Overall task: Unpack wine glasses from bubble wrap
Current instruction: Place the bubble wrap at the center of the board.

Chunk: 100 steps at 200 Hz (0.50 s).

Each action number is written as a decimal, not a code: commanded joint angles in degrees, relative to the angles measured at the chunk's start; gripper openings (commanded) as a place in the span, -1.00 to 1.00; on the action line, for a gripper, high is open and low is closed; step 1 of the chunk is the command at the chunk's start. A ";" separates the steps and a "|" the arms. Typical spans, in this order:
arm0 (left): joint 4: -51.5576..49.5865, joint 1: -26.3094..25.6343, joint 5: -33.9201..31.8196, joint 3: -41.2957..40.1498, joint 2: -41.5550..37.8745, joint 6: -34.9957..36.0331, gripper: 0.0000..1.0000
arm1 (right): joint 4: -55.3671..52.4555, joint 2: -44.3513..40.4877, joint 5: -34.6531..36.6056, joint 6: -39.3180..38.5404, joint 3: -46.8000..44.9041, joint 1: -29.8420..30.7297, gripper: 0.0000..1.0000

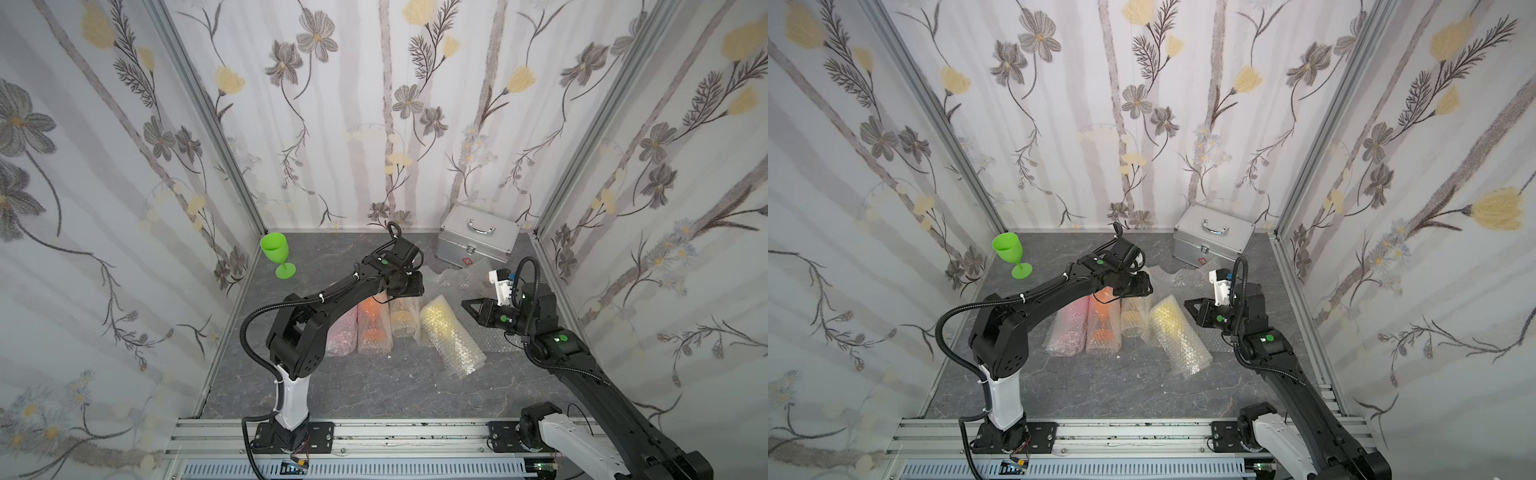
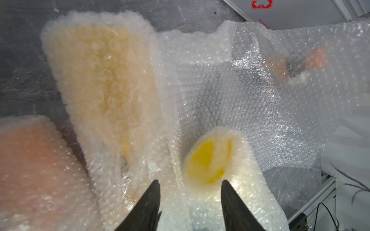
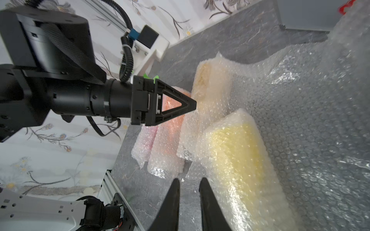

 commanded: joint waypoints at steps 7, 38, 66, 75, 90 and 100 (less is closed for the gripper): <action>0.51 0.52 -2.23 -2.29 -2.30 -0.96 0.02 | 5.07 3.47 1.86 0.18 -0.87 0.33 -0.58; 2.16 0.38 -0.37 -3.29 -2.61 -2.07 0.03 | 2.27 6.05 5.83 -3.33 0.15 0.39 -0.47; 4.42 -0.97 3.02 -2.75 -1.35 -2.68 0.06 | -0.79 7.57 11.06 -6.49 0.89 0.39 -0.20; 4.28 -1.59 4.09 -1.69 -0.08 -2.33 0.08 | -1.54 8.58 12.06 -7.18 0.97 0.39 -0.13; 3.91 -2.36 5.00 -0.16 2.00 -1.57 0.11 | -2.64 10.40 12.30 -8.23 1.03 0.23 -0.08; 3.97 -2.52 5.64 0.71 3.20 -0.98 0.13 | -2.99 11.52 12.16 -8.66 0.87 0.25 -0.07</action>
